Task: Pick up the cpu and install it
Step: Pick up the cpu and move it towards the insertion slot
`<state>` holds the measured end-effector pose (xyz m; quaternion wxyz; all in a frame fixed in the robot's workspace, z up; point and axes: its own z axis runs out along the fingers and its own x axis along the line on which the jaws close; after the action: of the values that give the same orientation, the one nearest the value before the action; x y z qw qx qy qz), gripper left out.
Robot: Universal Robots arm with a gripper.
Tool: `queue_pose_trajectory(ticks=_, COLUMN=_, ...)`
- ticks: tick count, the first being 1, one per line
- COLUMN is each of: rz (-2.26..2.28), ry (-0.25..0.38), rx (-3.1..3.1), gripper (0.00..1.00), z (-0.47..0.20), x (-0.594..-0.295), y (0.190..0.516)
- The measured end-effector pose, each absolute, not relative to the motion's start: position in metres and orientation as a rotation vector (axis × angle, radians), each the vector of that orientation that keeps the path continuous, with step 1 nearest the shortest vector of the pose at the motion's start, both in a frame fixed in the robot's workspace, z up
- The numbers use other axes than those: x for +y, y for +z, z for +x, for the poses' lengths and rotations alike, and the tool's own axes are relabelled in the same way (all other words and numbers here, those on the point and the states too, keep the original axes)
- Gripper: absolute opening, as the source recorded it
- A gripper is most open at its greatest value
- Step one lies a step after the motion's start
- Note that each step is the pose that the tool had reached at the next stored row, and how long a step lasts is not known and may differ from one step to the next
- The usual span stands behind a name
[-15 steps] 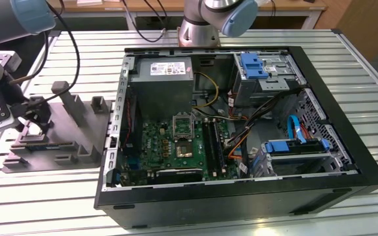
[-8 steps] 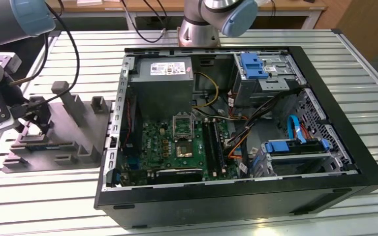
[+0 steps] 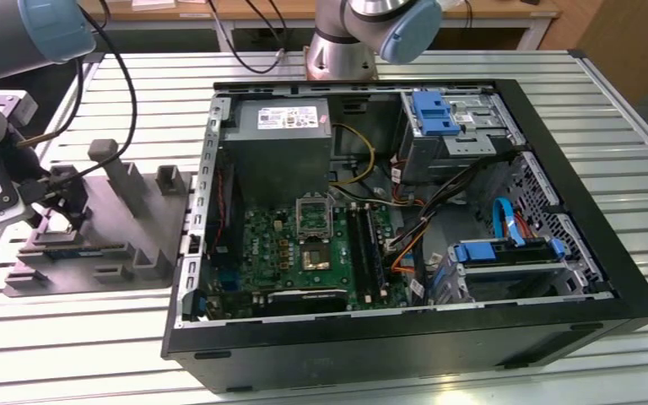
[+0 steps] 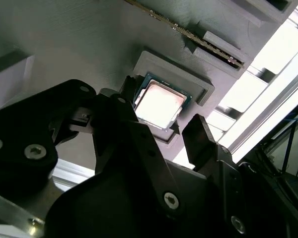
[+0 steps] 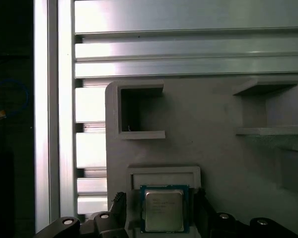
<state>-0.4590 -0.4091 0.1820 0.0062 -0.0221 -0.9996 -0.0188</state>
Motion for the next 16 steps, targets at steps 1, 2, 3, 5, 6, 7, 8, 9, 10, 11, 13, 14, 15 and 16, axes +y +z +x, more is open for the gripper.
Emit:
queue_pose_trajectory(ticks=1, rz=-0.069, ry=-0.059, rx=-3.128, gripper=0.65, z=-0.459, x=-0.4091, y=0.182)
queue_pose_trajectory(ticks=2, rz=-0.069, ry=-0.058, rx=-3.128, gripper=0.65, z=-0.459, x=-0.4091, y=0.182)
queue_pose_trajectory(ticks=3, rz=-0.069, ry=-0.058, rx=-3.128, gripper=0.63, z=-0.459, x=-0.4091, y=0.182)
queue_pose_trajectory(ticks=5, rz=-0.069, ry=-0.058, rx=-3.128, gripper=0.56, z=-0.459, x=-0.409, y=0.182)
queue_pose_trajectory(ticks=6, rz=-0.069, ry=-0.058, rx=-3.128, gripper=0.56, z=-0.459, x=-0.409, y=0.182)
queue_pose_trajectory(ticks=7, rz=-0.069, ry=-0.056, rx=-3.128, gripper=0.56, z=-0.459, x=-0.409, y=0.182)
queue_pose_trajectory(ticks=8, rz=-0.069, ry=-0.054, rx=-3.128, gripper=0.56, z=-0.4589, x=-0.4091, y=0.182)
queue_pose_trajectory(ticks=9, rz=-0.069, ry=-0.051, rx=-3.128, gripper=0.56, z=-0.4589, x=-0.4091, y=0.1819)
queue_pose_trajectory(ticks=10, rz=-0.069, ry=-0.046, rx=-3.128, gripper=0.56, z=-0.4589, x=-0.4091, y=0.1819)
queue_pose_trajectory(ticks=11, rz=-0.07, ry=-0.042, rx=-3.128, gripper=0.56, z=-0.4589, x=-0.4091, y=0.182)
queue_pose_trajectory(ticks=13, rz=-0.069, ry=-0.041, rx=-3.128, gripper=0.56, z=-0.4589, x=-0.4091, y=0.182)
queue_pose_trajectory(ticks=14, rz=-0.069, ry=-0.041, rx=-3.128, gripper=0.56, z=-0.459, x=-0.4091, y=0.182)
queue_pose_trajectory(ticks=15, rz=-0.069, ry=-0.041, rx=-3.128, gripper=0.56, z=-0.4588, x=-0.4091, y=0.1819)
queue_pose_trajectory(ticks=16, rz=-0.069, ry=-0.042, rx=-3.128, gripper=0.56, z=-0.4587, x=-0.409, y=0.1817)
